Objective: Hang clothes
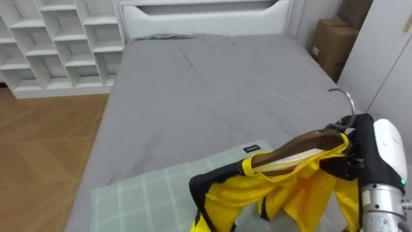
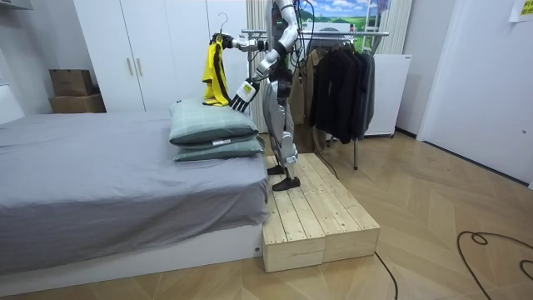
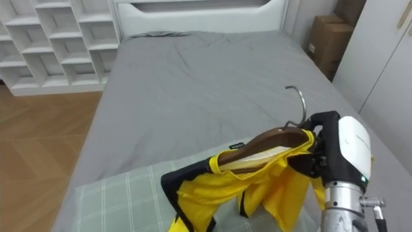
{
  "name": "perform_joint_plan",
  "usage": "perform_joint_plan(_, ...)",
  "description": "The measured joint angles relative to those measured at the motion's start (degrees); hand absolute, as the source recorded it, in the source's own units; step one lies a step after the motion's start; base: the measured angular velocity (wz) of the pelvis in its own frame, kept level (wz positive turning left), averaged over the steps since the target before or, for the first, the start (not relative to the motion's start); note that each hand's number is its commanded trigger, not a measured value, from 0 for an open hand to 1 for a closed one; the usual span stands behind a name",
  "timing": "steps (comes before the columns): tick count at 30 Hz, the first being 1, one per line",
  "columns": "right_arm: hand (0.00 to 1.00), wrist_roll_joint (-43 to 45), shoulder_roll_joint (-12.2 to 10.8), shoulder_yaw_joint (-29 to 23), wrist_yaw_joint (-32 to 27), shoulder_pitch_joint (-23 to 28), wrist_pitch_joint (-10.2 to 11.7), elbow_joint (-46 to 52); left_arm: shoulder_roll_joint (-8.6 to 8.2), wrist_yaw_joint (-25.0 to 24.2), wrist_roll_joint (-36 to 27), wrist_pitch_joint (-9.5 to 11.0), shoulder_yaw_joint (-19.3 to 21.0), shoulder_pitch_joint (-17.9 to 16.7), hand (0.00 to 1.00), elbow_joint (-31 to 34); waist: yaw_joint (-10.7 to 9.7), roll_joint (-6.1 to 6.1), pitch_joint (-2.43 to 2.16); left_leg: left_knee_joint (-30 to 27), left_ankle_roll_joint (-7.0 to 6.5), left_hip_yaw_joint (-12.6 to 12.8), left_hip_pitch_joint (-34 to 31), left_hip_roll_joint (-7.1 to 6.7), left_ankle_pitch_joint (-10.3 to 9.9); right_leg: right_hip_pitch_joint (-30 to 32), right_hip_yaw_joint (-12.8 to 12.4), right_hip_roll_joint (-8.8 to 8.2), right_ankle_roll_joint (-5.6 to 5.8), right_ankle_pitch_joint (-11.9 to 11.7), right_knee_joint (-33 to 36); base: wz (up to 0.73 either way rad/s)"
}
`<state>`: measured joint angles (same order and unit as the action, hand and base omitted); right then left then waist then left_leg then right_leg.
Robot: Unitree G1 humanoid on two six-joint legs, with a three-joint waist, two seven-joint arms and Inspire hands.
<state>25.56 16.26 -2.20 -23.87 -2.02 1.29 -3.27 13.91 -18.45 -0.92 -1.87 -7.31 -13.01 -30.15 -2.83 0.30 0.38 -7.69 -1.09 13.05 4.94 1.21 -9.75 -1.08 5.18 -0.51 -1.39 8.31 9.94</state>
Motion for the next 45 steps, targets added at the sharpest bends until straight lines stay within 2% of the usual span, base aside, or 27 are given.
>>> perform_joint_plan(2, 1.0, -1.23, 0.0, -0.35, -0.61, 0.01, -0.01, 0.23, -0.24, 2.52, 0.5, 0.99, 0.79, -0.29, 0.0, -2.81, 0.17, -0.21, -0.16, 0.04, 0.0, 0.01, 0.42, 0.01, 0.0, -0.11, 0.05, 0.11, 0.0, 0.01, 0.51, -0.02)
perform_joint_plan(5, 1.0, -1.65, 0.02, -0.41, -0.62, 0.11, -0.02, 2.53, -0.7, 4.52, 0.51, 2.22, 2.26, -1.28, 0.0, -4.34, 0.35, -0.27, -0.16, 0.16, 0.03, 0.44, 0.77, 0.03, -0.02, -0.17, -0.42, 0.51, -0.05, 0.02, 0.6, -0.1)
perform_joint_plan(12, 1.0, -3.07, 0.09, -0.94, -0.5, 0.1, 0.03, 4.58, -1.92, 6.69, 0.37, 3.64, 4.66, -1.7, 0.0, -7.92, 1.26, -0.54, -0.39, 0.15, 0.04, 0.53, 0.79, 0.16, -0.03, 0.0, -0.41, 0.7, -0.24, -0.05, 0.56, 0.0)
perform_joint_plan(14, 1.0, -2.75, 0.11, -0.95, -0.49, 0.11, 0.03, 4.77, -1.93, 6.99, -0.97, 5.13, 5.2, -1.89, 0.0, -10.7, 1.65, -0.51, -0.41, 0.27, 0.17, 0.73, 0.73, 0.19, -0.11, -0.01, -0.4, 0.83, -0.34, 0.03, 0.42, -0.04)
perform_joint_plan(18, 1.0, -2.18, 0.11, -1.32, -0.49, 0.18, 0.03, 4.84, -1.94, 7.73, -4.24, 6.41, 7.14, -2.66, 0.0, -16.01, 1.64, -0.65, -0.49, 0.23, 0.21, 0.7, 0.85, 0.26, -0.13, -0.07, -0.12, 0.88, -0.48, -0.06, 0.75, 0.0)
perform_joint_plan(21, 1.0, -2.22, 0.11, -1.32, -0.16, 0.66, 0.03, 4.84, -1.63, 8.15, -6.17, 7.29, 9.45, -3.0, 0.0, -21.33, 1.68, -1.23, -0.76, 0.14, 0.23, 0.66, 0.89, 0.36, -0.14, -0.13, -0.09, 0.99, -0.51, -0.08, 0.72, 0.0)
perform_joint_plan(22, 1.0, -2.24, 0.1, -1.33, 0.01, 0.98, 0.04, 4.84, -1.46, 8.87, -6.44, 7.47, 10.35, -3.2, 0.0, -23.6, 1.79, -1.54, -0.76, 0.15, 0.32, 0.66, 1.1, 0.41, -0.2, -0.33, -0.14, 1.08, -0.52, -0.08, 0.68, 0.0)
perform_joint_plan(23, 1.0, -2.24, 0.09, -1.33, 0.26, 1.17, 0.04, 4.84, -1.31, 9.76, -6.41, 7.58, 11.14, -3.34, 0.0, -26.23, 1.83, -1.8, -0.57, 0.17, 0.5, 0.67, 1.71, 0.46, -0.31, -1.0, -0.18, 1.16, -0.52, -0.08, 0.5, 0.0)
perform_joint_plan(25, 1.0, -2.22, 0.09, -1.42, 0.28, 1.48, 0.04, 4.84, -1.02, 11.24, -6.12, 7.08, 12.01, -3.85, 0.0, -30.83, 1.86, -2.3, -0.72, 0.2, 0.73, 0.67, 2.11, 0.55, -0.63, -1.78, -0.28, 1.33, -0.52, -0.08, -0.31, 0.0)
perform_joint_plan(27, 1.0, -2.22, 0.1, -1.75, 0.28, 1.49, 0.05, 4.84, -0.72, 12.26, -4.96, 6.38, 12.95, -4.94, 0.0, -33.49, 1.98, -2.83, -0.67, 0.19, 0.82, 0.69, 2.64, 0.77, -1.12, -2.15, -0.31, 1.57, -0.52, -0.08, -0.35, 0.0)
perform_joint_plan(28, 1.0, -2.22, 0.1, -1.9, 0.28, 1.47, 0.15, 4.85, -0.57, 12.75, -2.83, 5.31, 12.81, -5.7, 0.0, -34.9, 2.08, -3.04, -0.66, 0.13, 0.87, 0.71, 2.94, 0.9, -1.31, -2.62, -0.31, 1.64, -0.52, -0.08, -0.42, 0.0)
perform_joint_plan(29, 1.0, -2.25, 0.1, -2.03, 0.28, 1.46, 0.31, 4.84, -0.78, 12.87, -0.86, 4.03, 12.78, -6.36, 0.0, -35.21, 2.22, -3.21, -0.48, 0.09, 0.87, 0.69, 3.33, 1.01, -1.46, -3.09, -0.31, 1.65, -0.5, -0.07, -0.63, 0.0)
perform_joint_plan(30, 1.0, -2.27, 0.1, -2.08, 0.28, 1.46, 0.36, 4.84, -1.03, 12.91, -0.05, 3.58, 12.76, -6.79, 0.0, -35.22, 2.29, -3.25, -0.45, 0.08, 0.85, 0.68, 3.44, 1.01, -1.53, -3.19, -0.3, 1.65, -0.5, -0.07, -0.87, 0.0)
perform_joint_plan(32, 1.0, -2.28, 0.1, -2.65, 0.27, 1.46, 0.39, 4.84, -2.21, 12.92, 3.01, 1.68, 12.66, -7.15, 0.0, -35.37, 3.07, -3.09, -0.31, 0.06, 0.74, 0.6, 3.66, 1.02, -1.69, -3.83, -0.29, 1.6, -0.49, -0.07, -1.25, 0.0)
perform_joint_plan(35, 1.0, -2.27, 0.09, -2.69, 0.28, 1.41, 0.61, 4.85, -3.17, 13.18, 4.3, 0.71, 12.64, -6.83, 0.0, -35.33, 4.01, -3.02, -0.26, 0.06, 0.71, 0.39, 3.47, 1.02, -1.72, -3.75, -0.17, 1.54, -0.43, -0.02, -1.27, 0.05)
perform_joint_plan(37, 1.0, -2.27, 0.08, -2.69, 0.29, 1.35, 0.67, 4.85, -3.25, 13.25, 4.38, 0.49, 12.61, -6.16, 0.0, -35.17, 4.49, -2.88, -0.18, 0.06, 0.71, 0.36, 3.37, 1.02, -1.72, -3.7, -0.16, 1.55, -0.43, -0.02, -1.29, 0.0)
perform_joint_plan(45, 1.0, -0.21, 0.05, -2.68, 1.77, 1.37, 0.67, 6.8, -4.01, 15.96, 4.29, 0.31, 12.58, -3.4, 0.0, -35.21, 4.5, -2.68, -0.18, -0.05, 0.72, -0.02, 2.63, 0.95, -1.71, -3.52, 0.08, 1.16, -0.38, 0.14, -1.31, 0.0)
